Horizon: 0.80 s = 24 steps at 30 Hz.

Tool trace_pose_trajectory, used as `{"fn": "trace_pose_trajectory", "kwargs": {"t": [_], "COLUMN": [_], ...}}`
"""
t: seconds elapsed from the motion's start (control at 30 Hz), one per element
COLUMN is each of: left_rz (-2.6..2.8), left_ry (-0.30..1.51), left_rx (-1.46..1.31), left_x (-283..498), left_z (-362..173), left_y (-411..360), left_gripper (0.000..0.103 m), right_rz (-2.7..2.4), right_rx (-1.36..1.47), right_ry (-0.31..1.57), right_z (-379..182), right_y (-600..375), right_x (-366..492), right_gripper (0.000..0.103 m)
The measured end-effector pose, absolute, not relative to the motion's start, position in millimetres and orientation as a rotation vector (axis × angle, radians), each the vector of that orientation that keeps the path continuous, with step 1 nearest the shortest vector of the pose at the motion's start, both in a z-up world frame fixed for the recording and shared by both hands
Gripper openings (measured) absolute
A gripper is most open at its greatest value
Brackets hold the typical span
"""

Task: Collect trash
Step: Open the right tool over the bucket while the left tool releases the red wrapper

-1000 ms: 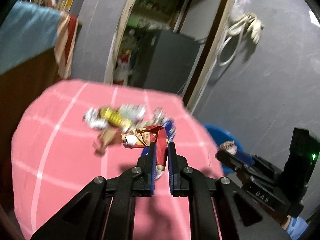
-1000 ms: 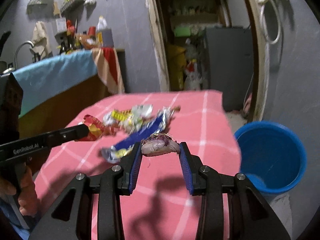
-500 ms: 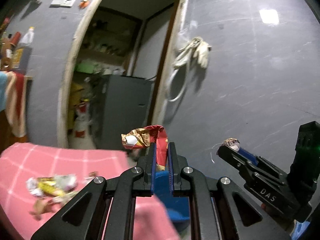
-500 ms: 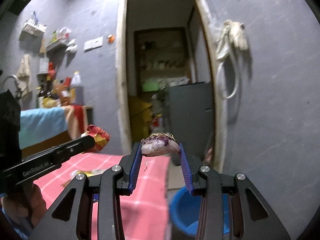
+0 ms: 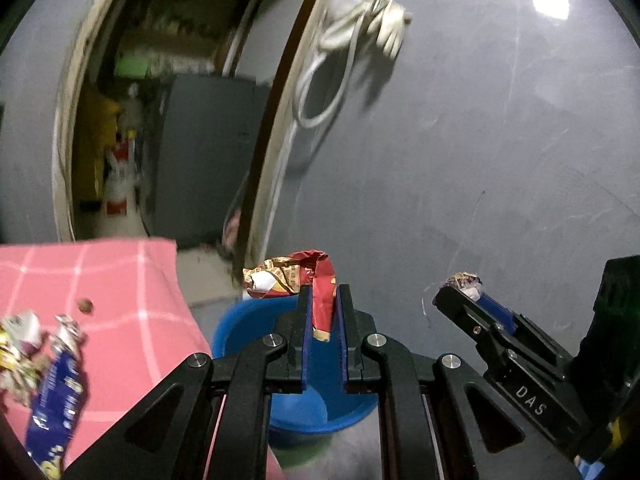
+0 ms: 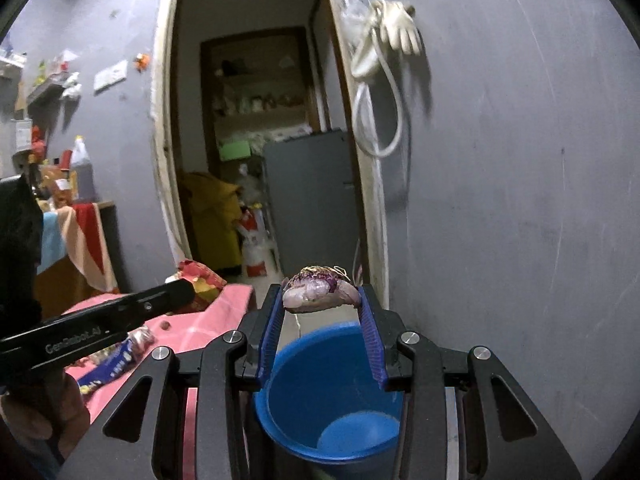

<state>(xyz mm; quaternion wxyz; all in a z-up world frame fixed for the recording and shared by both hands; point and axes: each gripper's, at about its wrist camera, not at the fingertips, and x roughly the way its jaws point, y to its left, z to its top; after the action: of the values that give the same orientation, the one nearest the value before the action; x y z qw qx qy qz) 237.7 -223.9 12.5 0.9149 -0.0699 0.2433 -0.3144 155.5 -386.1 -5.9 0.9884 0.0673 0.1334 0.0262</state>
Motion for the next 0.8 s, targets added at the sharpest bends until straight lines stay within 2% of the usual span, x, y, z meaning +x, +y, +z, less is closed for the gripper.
{"fn": "trace_pose_trajectory", "kwargs": {"t": [0.2,0.37,0.43,0.5,0.53,0.67,0.8], "left_rz": [-0.654,-0.646,-0.641,-0.631,-0.628,-0.608,-0.561], "left_ry": [0.654,0.743,0.766,0.78,0.782,0.772,0.697], "left_rx": [-0.145,-0.159,-0.17,-0.181,-0.187,-0.198,-0.185], "left_x": [266.4,283.9,290.0,294.9,295.3,287.8,271.6], "left_z": [-23.4,-47.4,-53.1,-57.2,-56.4,-45.4,-27.9], "left_y": [-236.7,-239.4,-237.9,-234.3,-232.4,-222.0,-206.2], "left_gripper": [0.008,0.015,0.024,0.029,0.029,0.03,0.039], "right_rz": [0.037,0.029,0.027,0.023,0.022,0.011,0.006], "right_rx": [0.188,0.223,0.235,0.245,0.251,0.26,0.266], "right_ry": [0.369,0.453,0.474,0.494,0.5,0.502,0.472], "right_z": [-32.4,-50.4,-54.9,-58.9,-60.8,-59.9,-49.7], "right_y": [-397.5,-405.5,-407.0,-409.6,-411.2,-414.3,-412.4], "right_x": [173.4,188.3,192.7,196.6,197.4,197.9,192.1], "right_gripper": [0.037,0.037,0.037,0.039,0.043,0.048,0.054]}}
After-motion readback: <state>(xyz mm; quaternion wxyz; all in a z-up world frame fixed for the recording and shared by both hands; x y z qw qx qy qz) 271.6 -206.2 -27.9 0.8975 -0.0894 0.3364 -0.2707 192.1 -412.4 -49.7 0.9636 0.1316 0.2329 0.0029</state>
